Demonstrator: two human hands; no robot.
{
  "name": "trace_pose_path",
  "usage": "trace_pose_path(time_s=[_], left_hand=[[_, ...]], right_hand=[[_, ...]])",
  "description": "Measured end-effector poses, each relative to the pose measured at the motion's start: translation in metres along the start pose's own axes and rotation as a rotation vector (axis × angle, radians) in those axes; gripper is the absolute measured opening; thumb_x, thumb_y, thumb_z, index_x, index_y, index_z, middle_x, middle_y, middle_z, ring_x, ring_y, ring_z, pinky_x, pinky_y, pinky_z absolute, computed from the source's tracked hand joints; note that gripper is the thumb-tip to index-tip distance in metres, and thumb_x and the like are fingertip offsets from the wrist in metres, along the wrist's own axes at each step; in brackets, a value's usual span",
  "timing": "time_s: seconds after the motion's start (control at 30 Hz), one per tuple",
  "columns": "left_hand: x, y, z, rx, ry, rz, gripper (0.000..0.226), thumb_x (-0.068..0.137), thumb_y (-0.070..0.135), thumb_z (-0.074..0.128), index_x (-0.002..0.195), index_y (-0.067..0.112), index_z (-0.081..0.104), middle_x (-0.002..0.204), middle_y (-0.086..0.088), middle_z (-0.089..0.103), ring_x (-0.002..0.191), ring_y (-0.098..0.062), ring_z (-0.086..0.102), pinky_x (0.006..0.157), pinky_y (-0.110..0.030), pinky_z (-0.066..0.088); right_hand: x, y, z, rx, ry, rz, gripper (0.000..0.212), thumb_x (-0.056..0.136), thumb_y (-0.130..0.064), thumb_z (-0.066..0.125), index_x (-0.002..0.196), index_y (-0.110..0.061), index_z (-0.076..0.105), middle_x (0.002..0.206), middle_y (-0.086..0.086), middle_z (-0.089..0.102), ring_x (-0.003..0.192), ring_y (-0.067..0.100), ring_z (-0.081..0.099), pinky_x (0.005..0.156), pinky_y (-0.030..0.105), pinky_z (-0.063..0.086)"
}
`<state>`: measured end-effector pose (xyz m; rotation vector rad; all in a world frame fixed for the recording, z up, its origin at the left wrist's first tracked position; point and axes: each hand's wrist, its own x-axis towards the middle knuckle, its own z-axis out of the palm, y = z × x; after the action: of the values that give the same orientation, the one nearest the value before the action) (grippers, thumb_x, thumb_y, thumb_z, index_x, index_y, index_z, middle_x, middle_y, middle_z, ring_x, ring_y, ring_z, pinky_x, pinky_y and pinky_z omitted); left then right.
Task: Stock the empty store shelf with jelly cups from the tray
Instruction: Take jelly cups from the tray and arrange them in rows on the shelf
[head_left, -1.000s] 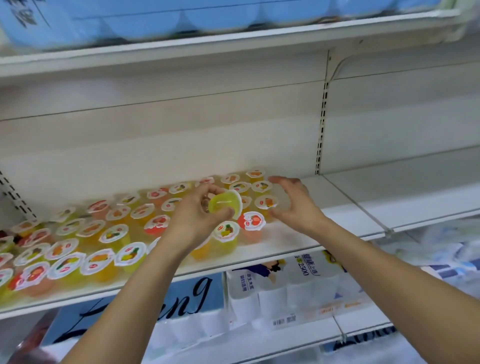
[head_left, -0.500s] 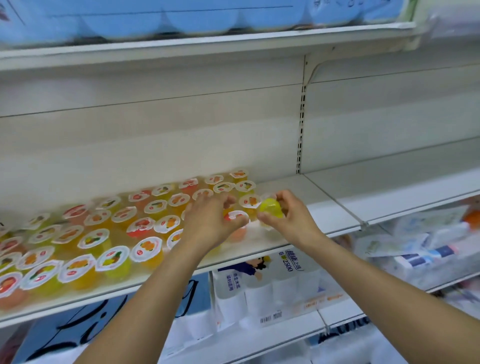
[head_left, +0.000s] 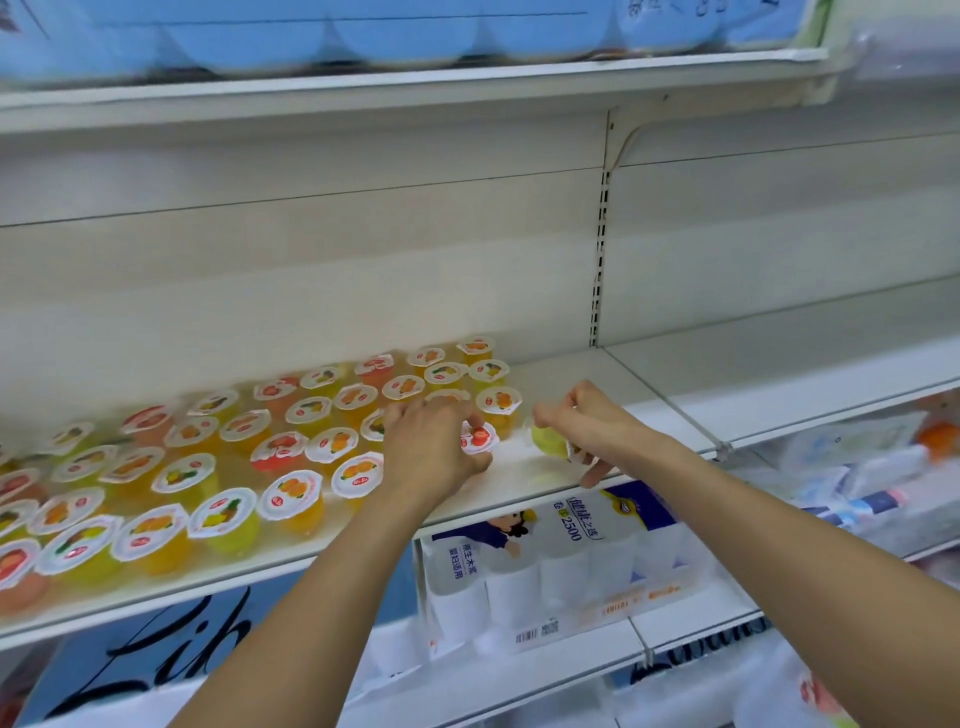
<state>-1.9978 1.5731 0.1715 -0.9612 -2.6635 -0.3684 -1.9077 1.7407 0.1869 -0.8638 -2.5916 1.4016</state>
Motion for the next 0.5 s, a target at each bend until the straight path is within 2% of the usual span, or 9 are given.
trace_pose_path(time_s=[0.07, 0.2, 0.3, 0.5], left_hand=[[-0.002, -0.001, -0.002, -0.011, -0.012, 0.021, 0.03, 0.077, 0.053, 0.067, 0.104, 0.039, 0.066, 0.108, 0.012, 0.065, 0.106, -0.015, 0.05, 0.09, -0.037, 0.027], [-0.007, -0.003, -0.004, 0.019, -0.026, 0.049, 0.028, 0.077, 0.052, 0.069, 0.103, 0.041, 0.065, 0.109, 0.013, 0.062, 0.109, -0.015, 0.047, 0.093, -0.037, 0.025], [-0.009, -0.003, -0.005, 0.023, -0.04, 0.046, 0.03, 0.077, 0.053, 0.069, 0.104, 0.042, 0.064, 0.111, 0.013, 0.062, 0.112, -0.015, 0.045, 0.095, -0.038, 0.025], [-0.011, -0.002, -0.005, 0.01, -0.042, 0.043, 0.031, 0.078, 0.052, 0.069, 0.106, 0.041, 0.064, 0.113, 0.011, 0.061, 0.113, -0.016, 0.045, 0.096, -0.038, 0.025]], right_hand=[[-0.001, -0.004, -0.001, -0.161, 0.017, -0.069, 0.05, 0.076, -0.045, 0.064, 0.112, -0.018, 0.044, 0.097, 0.005, 0.056, 0.084, 0.023, 0.06, 0.056, 0.032, 0.056], [0.004, -0.006, 0.008, -0.47, -0.008, -0.363, 0.051, 0.072, -0.027, 0.076, 0.112, -0.023, 0.046, 0.107, 0.002, 0.055, 0.089, 0.02, 0.054, 0.068, 0.029, 0.043], [0.007, -0.004, 0.022, -0.495, -0.071, -0.381, 0.062, 0.072, -0.021, 0.076, 0.122, -0.02, 0.04, 0.11, 0.001, 0.055, 0.091, 0.019, 0.055, 0.07, 0.028, 0.045], [0.007, 0.0, 0.023, -0.517, -0.069, -0.379, 0.057, 0.072, -0.021, 0.073, 0.119, -0.022, 0.041, 0.109, -0.001, 0.055, 0.092, 0.018, 0.055, 0.077, 0.035, 0.051]])
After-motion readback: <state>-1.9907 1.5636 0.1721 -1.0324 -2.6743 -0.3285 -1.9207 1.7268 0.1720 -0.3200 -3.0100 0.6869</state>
